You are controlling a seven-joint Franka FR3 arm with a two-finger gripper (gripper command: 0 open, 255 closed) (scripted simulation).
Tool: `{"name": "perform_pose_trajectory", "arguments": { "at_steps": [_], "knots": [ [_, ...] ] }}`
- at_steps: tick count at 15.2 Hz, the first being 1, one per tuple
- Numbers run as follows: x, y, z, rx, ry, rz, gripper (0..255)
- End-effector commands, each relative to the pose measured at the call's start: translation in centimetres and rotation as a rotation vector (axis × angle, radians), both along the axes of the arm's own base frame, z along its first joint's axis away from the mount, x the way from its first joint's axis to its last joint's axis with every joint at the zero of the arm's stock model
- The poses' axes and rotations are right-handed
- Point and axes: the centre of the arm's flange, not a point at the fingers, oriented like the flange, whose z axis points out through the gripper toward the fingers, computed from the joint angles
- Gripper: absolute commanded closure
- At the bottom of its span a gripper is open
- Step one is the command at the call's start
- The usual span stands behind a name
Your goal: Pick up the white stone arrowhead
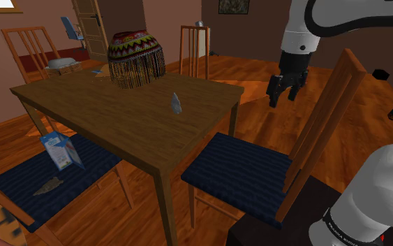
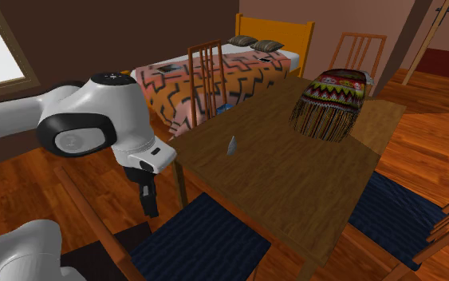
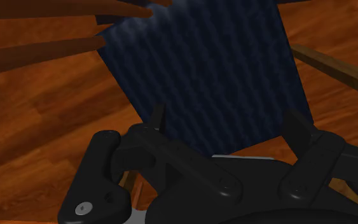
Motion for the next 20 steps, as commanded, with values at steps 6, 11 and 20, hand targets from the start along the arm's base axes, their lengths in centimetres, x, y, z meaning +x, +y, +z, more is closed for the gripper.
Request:
{"name": "perform_pose_trajectory", "arguments": {
  "at_steps": [6,11,20],
  "knots": [
    [5.1,2.0,-1.2,-0.001,-0.069,0.076,0],
    [10.1,4.3,-2.1,-0.003,-0.137,0.153,0],
    [18.7,9.5,-2.8,-0.005,-0.261,0.291,0]
  ]
}}
